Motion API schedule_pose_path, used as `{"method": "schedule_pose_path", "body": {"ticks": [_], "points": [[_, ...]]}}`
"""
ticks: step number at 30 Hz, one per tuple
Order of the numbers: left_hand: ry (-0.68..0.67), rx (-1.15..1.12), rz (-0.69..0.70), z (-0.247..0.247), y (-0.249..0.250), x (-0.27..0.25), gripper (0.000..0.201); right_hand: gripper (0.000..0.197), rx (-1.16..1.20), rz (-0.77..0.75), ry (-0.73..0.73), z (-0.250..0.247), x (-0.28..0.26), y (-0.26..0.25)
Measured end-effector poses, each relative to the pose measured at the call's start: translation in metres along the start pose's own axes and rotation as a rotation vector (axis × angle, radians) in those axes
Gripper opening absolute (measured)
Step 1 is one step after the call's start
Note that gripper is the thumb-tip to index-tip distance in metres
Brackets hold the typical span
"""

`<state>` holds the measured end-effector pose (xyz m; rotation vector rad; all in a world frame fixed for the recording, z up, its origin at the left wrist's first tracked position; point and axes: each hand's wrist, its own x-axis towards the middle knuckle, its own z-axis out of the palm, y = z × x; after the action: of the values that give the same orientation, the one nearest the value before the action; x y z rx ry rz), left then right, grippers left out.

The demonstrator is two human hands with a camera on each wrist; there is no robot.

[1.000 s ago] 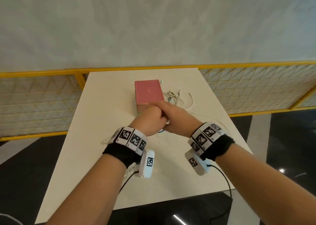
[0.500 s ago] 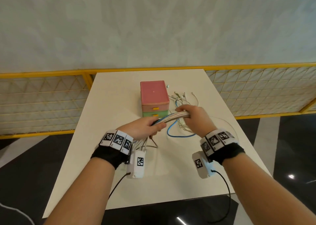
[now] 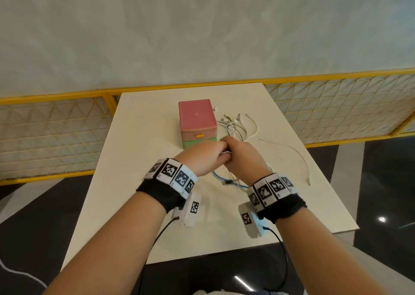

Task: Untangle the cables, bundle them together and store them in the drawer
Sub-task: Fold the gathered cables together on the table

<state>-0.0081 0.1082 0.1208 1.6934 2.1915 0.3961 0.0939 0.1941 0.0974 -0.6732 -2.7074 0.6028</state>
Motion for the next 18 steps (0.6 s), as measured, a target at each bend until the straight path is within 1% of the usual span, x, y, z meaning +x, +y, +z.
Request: {"method": "schedule_pose_path", "body": {"ticks": [2,4,6,9,11,12,13,14,15,16,17,18], "points": [[0.000,-0.108,0.024,-0.005,-0.007,-0.005,0.025,0.022,0.009,0.056,0.037,-0.003,-0.003,0.008],[0.005,-0.187,-0.011,-0.010,-0.020,-0.012,0.029,0.016,0.176,0.120,0.092,-0.010,-0.008,0.020],[0.007,-0.245,-0.028,-0.014,-0.033,-0.021,0.035,0.014,0.321,0.171,0.141,-0.015,-0.016,0.032],[-0.012,-0.227,-0.020,-0.013,-0.041,-0.027,0.044,0.012,0.327,0.203,0.161,-0.010,-0.027,0.039],[0.008,-0.180,-0.032,-0.008,-0.038,-0.025,0.041,0.010,0.283,0.253,0.113,-0.006,-0.030,0.037],[0.027,-0.160,-0.039,-0.006,-0.036,-0.023,0.039,0.015,0.230,0.281,0.078,-0.004,-0.031,0.036],[0.046,-0.132,-0.050,-0.006,-0.033,-0.021,0.038,0.027,0.131,0.293,0.059,-0.003,-0.032,0.033],[0.064,-0.090,-0.046,-0.006,-0.030,-0.018,0.037,0.045,0.006,0.264,0.070,-0.004,-0.032,0.028],[0.072,-0.043,-0.037,-0.006,-0.026,-0.015,0.038,0.062,-0.096,0.199,0.095,-0.004,-0.032,0.022],[0.076,0.009,-0.015,-0.005,-0.023,-0.012,0.039,0.075,-0.150,0.109,0.120,-0.004,-0.030,0.014],[0.063,0.056,0.008,-0.005,-0.018,-0.010,0.039,0.081,-0.158,0.033,0.119,-0.002,-0.028,0.005],[0.059,0.093,0.032,-0.006,-0.013,-0.009,0.036,0.079,-0.130,-0.013,0.096,0.000,-0.024,-0.003]]}}
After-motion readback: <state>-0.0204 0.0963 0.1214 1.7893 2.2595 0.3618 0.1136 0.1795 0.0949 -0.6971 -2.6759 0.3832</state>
